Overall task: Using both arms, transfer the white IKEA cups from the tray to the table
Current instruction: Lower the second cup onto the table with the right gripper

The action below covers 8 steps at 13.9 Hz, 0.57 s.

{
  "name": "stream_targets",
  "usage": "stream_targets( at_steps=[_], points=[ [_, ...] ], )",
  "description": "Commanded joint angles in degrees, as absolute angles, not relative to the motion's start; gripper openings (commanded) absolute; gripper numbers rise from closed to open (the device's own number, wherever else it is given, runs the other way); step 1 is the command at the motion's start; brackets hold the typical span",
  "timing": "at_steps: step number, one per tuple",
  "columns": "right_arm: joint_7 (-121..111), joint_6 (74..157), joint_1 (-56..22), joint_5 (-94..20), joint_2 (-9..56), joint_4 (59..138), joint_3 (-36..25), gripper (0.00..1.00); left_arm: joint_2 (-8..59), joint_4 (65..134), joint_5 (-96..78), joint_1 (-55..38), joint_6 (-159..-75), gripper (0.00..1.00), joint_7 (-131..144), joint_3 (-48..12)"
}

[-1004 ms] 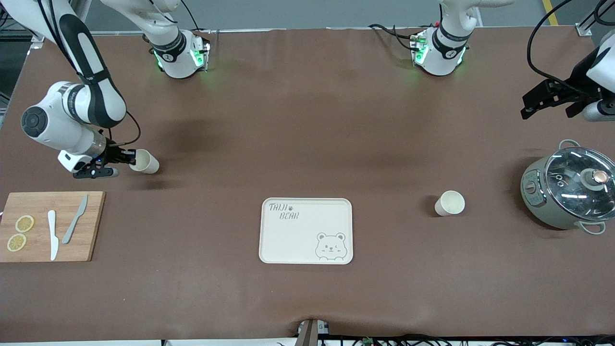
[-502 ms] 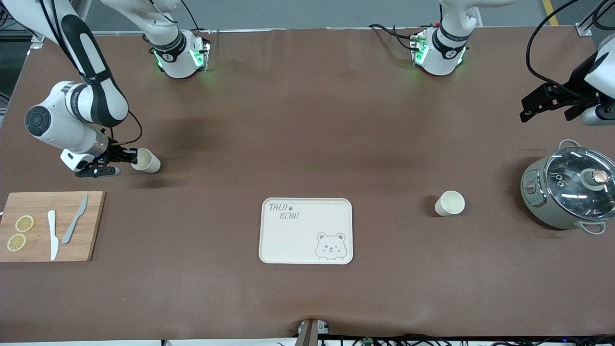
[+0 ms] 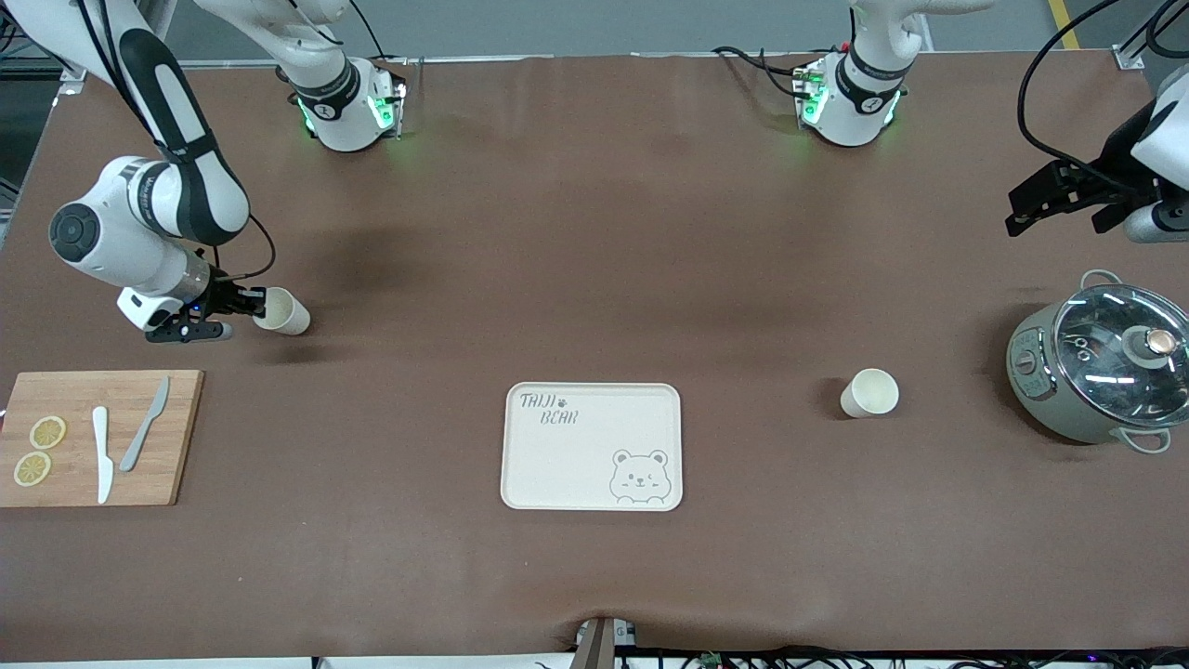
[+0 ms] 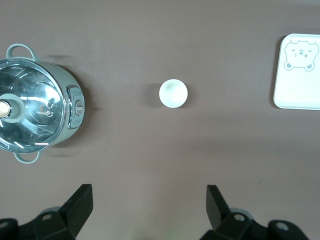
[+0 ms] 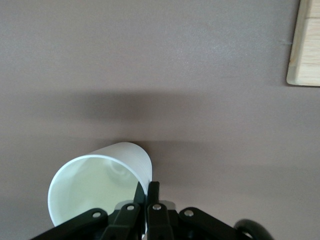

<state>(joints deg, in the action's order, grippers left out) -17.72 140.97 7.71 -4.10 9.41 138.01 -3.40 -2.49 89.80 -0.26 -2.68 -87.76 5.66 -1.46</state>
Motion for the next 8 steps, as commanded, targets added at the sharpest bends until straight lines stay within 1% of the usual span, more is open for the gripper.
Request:
stream_targets(
  at_steps=[1,3,5,6,7,8],
  points=[
    [-18.37,141.77,9.23,-3.25,8.79,139.22,-2.55,0.0,-2.02,88.51,-0.35,-2.02,-87.36,1.0,4.57,-1.85],
    [-18.37,141.77,9.23,-3.25,8.96,139.22,-2.55,0.0,-2.11,88.51,-0.35,-2.02,-87.28,1.0,4.66,-1.85],
    [-18.37,141.77,9.23,-3.25,9.05,139.22,-2.55,0.33,-2.28,88.51,-0.35,-2.11,-86.84,1.0,4.75,-1.85],
    [-18.37,141.68,9.23,-3.25,9.05,139.13,-2.55,0.41,-2.37,88.51,-0.35,-2.2,-86.75,1.0,4.83,-1.85],
    [-18.37,141.68,9.23,-3.25,9.05,139.13,-2.55,0.73,-2.46,88.51,-0.35,-2.28,-86.31,1.0,4.83,-1.85],
    [-18.37,141.24,9.23,-3.25,8.97,138.96,-2.55,0.77,-2.55,88.42,-0.35,-2.29,-85.96,1.0,4.83,-1.85]
  ],
)
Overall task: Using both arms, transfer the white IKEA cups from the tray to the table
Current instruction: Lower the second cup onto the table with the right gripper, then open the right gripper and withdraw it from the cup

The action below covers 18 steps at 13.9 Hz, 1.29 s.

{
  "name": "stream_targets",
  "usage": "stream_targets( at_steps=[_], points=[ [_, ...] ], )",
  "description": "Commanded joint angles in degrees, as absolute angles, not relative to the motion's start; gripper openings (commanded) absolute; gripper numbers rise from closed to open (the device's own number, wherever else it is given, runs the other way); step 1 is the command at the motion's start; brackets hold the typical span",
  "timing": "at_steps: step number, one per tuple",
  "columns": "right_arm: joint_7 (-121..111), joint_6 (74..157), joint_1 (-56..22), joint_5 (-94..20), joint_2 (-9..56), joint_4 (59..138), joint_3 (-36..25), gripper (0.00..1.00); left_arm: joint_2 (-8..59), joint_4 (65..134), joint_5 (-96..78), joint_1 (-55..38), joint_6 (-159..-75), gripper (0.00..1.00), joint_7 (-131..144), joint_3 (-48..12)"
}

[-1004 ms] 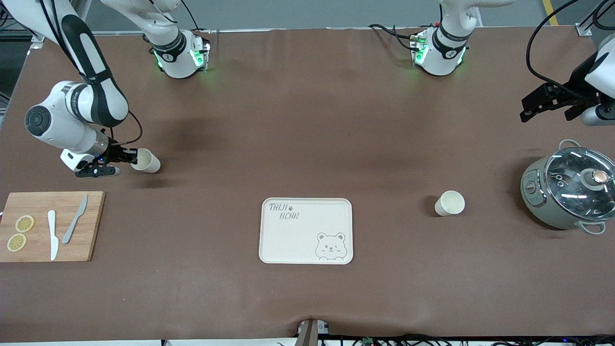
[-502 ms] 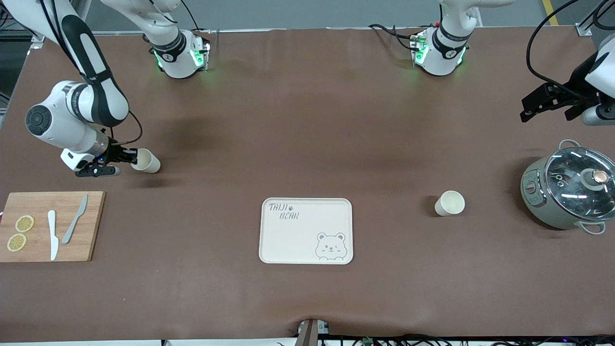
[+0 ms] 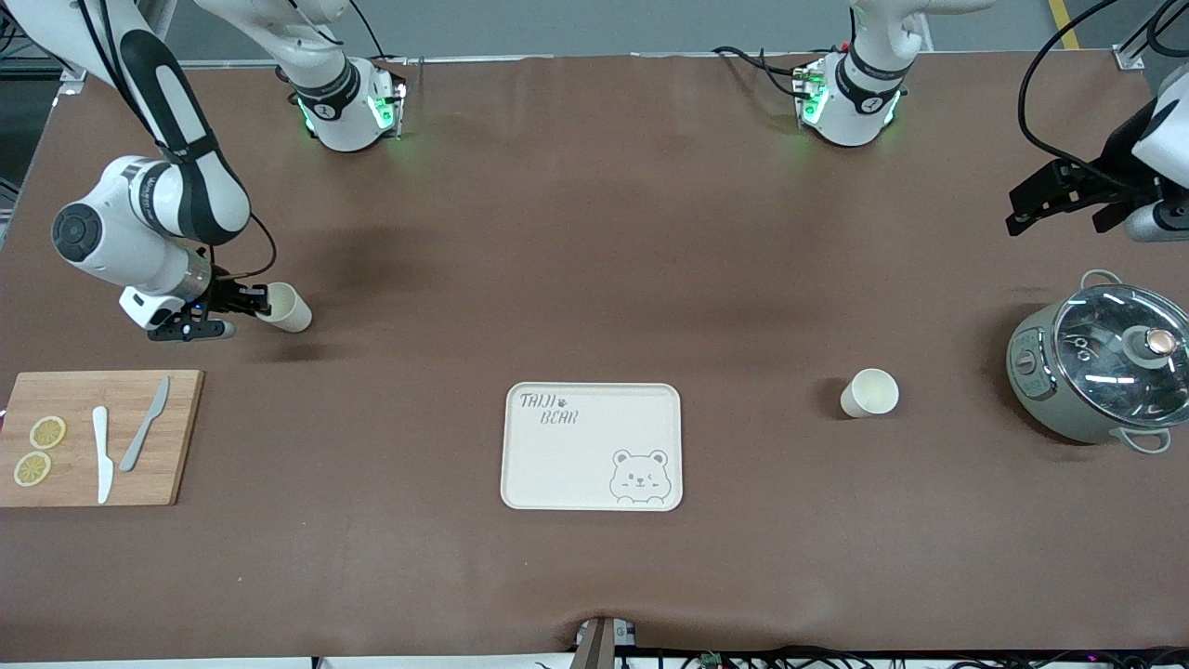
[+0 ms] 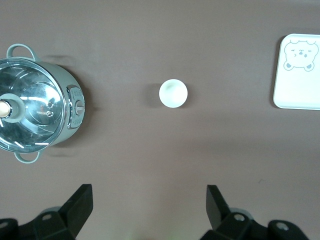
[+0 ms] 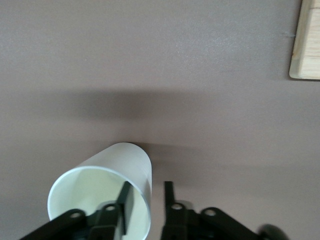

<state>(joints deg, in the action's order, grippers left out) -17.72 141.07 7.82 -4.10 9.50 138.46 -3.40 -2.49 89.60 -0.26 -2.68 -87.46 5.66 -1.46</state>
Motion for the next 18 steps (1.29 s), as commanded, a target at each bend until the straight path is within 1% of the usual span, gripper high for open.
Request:
stream_targets(
  at_steps=[1,2,5,9,11,14,18],
  points=[
    [-18.37,140.98,9.23,-3.25,8.88,138.87,-2.55,0.93,-2.64,88.5,-0.35,-2.29,-85.87,1.0,4.83,-1.85],
    [-18.37,140.8,9.23,-3.25,8.79,138.78,-2.55,1.0,-2.64,88.51,-0.35,-2.29,-85.61,1.0,4.83,-1.85],
    [-18.37,139.23,9.23,-3.25,8.35,138.43,-2.55,1.0,-2.64,88.59,-0.44,-2.29,-85.43,1.0,5.1,-1.85],
    [-18.28,128.7,9.75,-3.25,7.03,132.56,-2.9,1.0,-2.72,88.51,-0.44,-2.11,-84.38,1.0,4.75,-1.85],
    [-18.28,122.38,10.28,-3.34,7.29,127.12,-2.81,1.0,-2.72,88.51,-0.44,-2.11,-84.38,1.0,4.75,-1.85],
    [-18.19,111.83,9.76,-3.34,8.0,115.97,-2.64,1.0,-2.81,88.51,-0.44,-2.02,-84.38,1.0,4.83,-1.85],
    [-17.49,103.2,8.62,-3.52,9.84,104.09,-2.37,1.0,-2.72,88.59,-0.44,-2.11,-84.38,1.0,5.36,-1.85]
  ],
)
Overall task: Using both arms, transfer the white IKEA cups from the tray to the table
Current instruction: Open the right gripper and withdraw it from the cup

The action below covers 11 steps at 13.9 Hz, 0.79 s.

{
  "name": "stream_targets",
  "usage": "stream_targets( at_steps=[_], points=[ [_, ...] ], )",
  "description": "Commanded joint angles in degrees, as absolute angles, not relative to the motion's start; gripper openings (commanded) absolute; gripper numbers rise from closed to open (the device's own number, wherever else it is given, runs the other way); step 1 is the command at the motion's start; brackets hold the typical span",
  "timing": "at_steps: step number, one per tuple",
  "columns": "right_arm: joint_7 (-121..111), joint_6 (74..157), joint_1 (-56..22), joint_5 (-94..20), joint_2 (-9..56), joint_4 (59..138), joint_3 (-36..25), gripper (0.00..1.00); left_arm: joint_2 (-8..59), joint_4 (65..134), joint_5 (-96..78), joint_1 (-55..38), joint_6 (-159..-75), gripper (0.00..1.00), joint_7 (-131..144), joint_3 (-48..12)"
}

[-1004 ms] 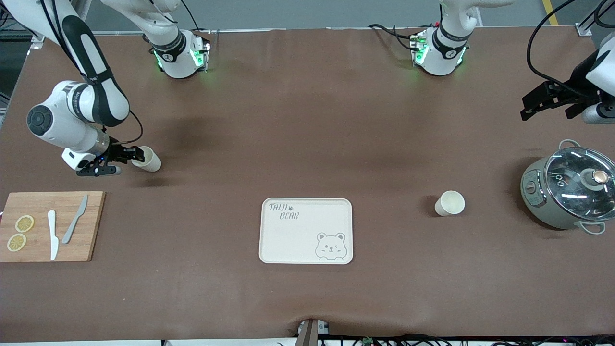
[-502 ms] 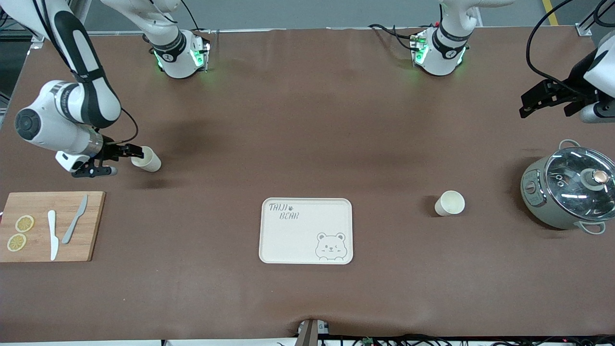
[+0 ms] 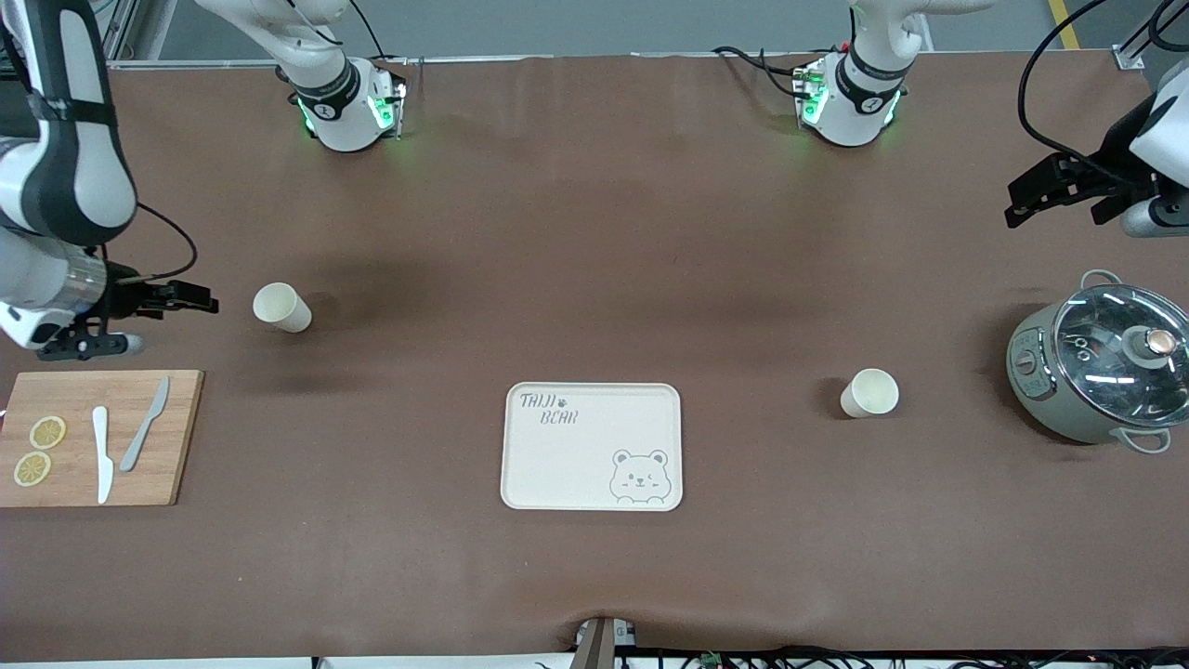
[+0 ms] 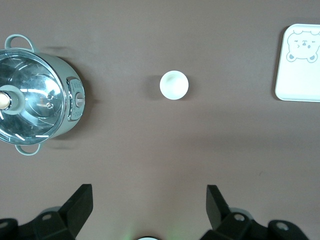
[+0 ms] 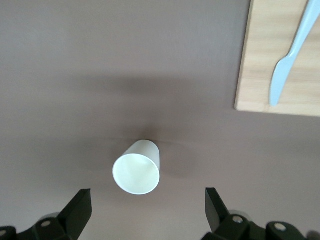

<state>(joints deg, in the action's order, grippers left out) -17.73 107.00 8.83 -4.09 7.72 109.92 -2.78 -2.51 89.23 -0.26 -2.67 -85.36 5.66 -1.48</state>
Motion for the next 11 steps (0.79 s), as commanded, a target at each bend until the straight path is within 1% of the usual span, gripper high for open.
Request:
stream_targets(
  at_steps=[1,2,3,6,9,11],
  points=[
    [-17.84,102.49,8.53,-3.6,10.63,101.8,-2.37,1.0,-2.72,88.59,-0.44,-2.11,-84.38,1.0,5.36,-1.85],
    [-18.02,101.7,8.35,-3.52,11.33,99.17,-2.29,1.0,-2.72,88.59,-0.44,-2.2,-84.38,1.0,5.36,-1.85],
    [-18.02,98.82,8.0,-3.52,11.95,96.18,-2.29,1.0,-2.72,88.59,-0.44,-2.28,-84.38,1.0,5.36,-1.85],
    [-17.75,88.45,6.68,-3.6,15.46,83.71,-2.29,1.0,-2.64,88.51,-0.44,-2.2,-84.38,1.0,5.36,-1.85],
    [-17.58,86.93,6.24,-3.51,15.38,79.29,-2.37,1.0,-2.64,88.51,-0.35,-2.11,-84.38,1.0,5.36,-1.85],
    [-17.14,86.31,5.89,-4.13,13.81,79.1,-2.46,1.0,-2.55,88.51,-0.26,-2.11,-84.38,1.0,5.45,-1.76]
  ],
)
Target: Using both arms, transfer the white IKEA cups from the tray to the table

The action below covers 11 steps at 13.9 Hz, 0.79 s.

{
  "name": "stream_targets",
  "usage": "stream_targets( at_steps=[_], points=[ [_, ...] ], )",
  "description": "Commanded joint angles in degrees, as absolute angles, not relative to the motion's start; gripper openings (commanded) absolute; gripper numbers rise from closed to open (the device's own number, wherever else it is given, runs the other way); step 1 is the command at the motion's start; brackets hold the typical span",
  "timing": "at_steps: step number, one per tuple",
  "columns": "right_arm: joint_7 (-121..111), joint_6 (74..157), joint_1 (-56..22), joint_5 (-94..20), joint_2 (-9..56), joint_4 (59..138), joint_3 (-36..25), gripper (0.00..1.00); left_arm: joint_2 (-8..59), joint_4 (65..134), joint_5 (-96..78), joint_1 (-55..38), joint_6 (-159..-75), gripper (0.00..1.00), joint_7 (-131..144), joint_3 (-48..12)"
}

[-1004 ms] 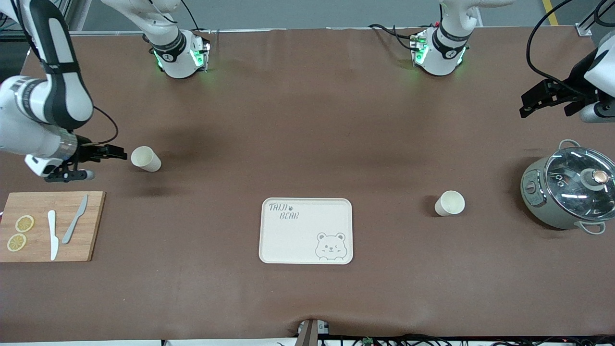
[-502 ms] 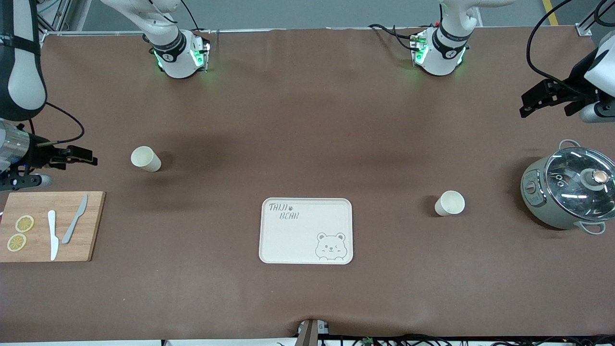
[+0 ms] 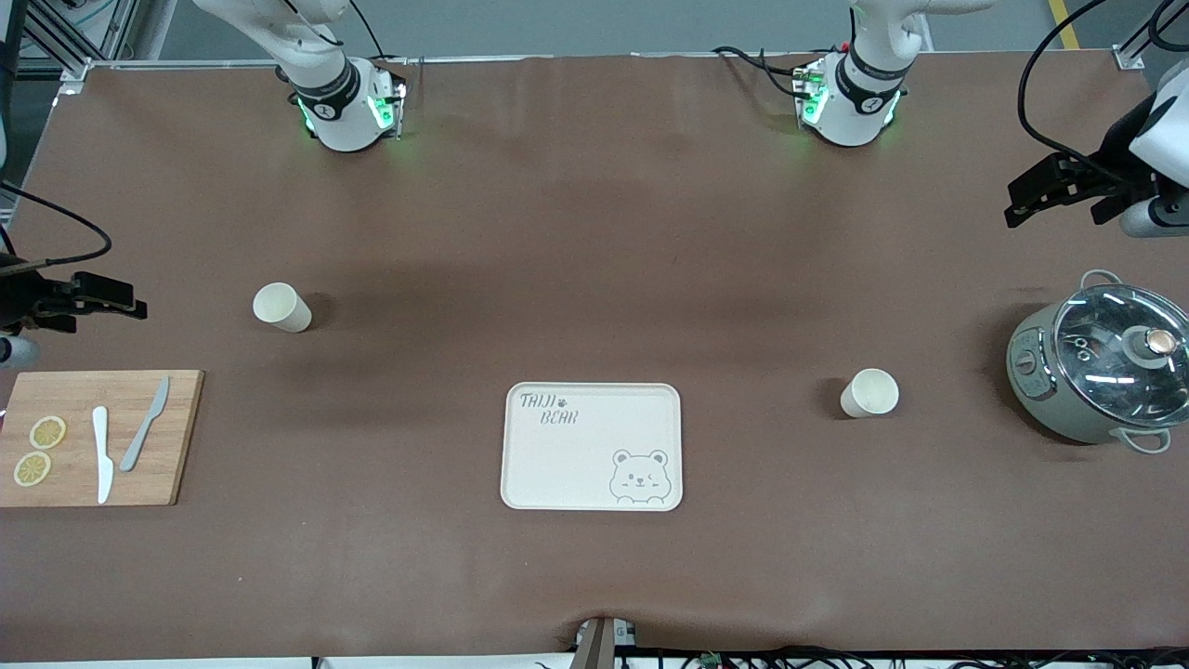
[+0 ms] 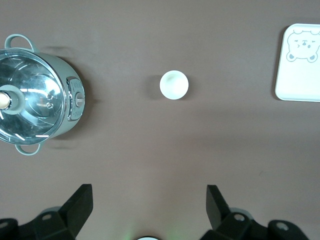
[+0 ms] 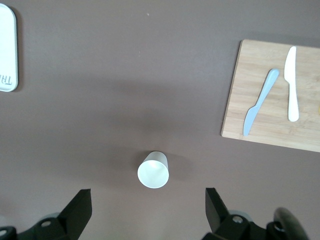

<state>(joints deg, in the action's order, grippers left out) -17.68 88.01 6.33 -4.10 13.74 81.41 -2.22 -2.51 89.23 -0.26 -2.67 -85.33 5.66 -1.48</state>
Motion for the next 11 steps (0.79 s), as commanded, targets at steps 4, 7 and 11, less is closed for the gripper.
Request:
stream_targets(
  at_steps=[4,7,11],
  points=[
    [0.23,80.87,3.52,-3.69,8.28,81.2,-2.46,1.0,-2.72,88.51,1.32,-2.11,-84.46,1.0,4.84,-1.85],
    [0.26,81.39,3.08,-3.6,1.51,86.65,-2.37,1.0,-2.9,88.51,1.32,-2.11,-84.64,1.0,4.75,-1.85],
    [0.26,82.0,2.55,-3.52,-2.73,90.88,-2.55,1.0,-2.73,88.42,1.23,-2.02,-84.99,1.0,4.75,-1.76]
  ],
)
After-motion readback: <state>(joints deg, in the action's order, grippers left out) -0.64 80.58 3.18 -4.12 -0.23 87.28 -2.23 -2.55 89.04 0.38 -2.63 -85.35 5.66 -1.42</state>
